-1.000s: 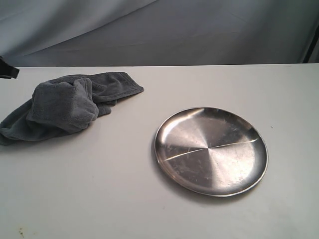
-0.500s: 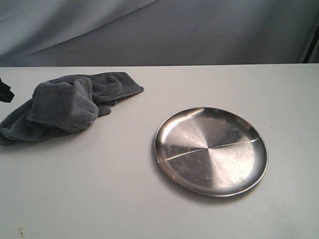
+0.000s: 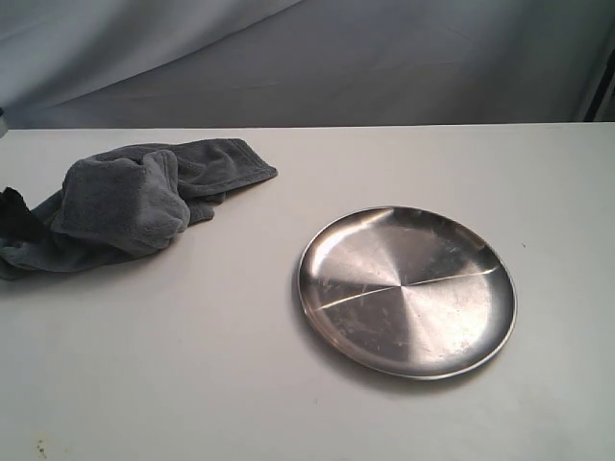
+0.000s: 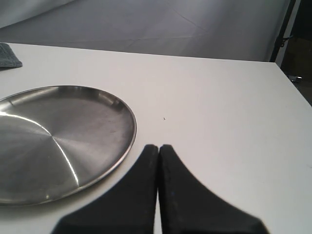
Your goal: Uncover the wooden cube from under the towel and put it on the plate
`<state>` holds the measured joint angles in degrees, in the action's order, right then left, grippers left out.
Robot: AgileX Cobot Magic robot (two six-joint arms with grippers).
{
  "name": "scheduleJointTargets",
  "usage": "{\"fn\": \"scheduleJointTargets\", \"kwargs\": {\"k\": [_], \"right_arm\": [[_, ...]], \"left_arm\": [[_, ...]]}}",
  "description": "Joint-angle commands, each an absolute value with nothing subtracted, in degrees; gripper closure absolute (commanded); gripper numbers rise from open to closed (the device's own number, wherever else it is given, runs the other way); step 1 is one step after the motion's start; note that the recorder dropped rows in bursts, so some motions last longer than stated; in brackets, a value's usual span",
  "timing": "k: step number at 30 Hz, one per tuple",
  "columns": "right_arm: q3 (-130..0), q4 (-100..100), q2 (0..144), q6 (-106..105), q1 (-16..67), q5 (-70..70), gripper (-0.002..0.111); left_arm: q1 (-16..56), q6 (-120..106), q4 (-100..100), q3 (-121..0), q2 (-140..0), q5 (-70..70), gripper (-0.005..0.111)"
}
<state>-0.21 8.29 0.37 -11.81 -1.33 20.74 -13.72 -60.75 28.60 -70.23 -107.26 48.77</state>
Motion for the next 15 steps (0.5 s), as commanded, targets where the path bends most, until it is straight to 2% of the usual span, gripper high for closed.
{"fn": "scheduleJointTargets", "kwargs": {"k": [1,3,15], "right_arm": [[0.00,8.15,0.00,-11.83,-1.11,20.15,0.108],[0.00,8.15,0.00,-11.83,-1.11,20.15,0.108],[0.00,8.15,0.00,-11.83,-1.11,20.15,0.108]], "left_arm": [[-13.76,-63.33,33.36,-67.48,-106.74,45.13,0.014],[-13.76,-63.31,35.70,-66.27,-106.74,42.20,0.003],[-12.94,-70.30,37.52,-65.55,-108.39,39.52,0.002]]}}
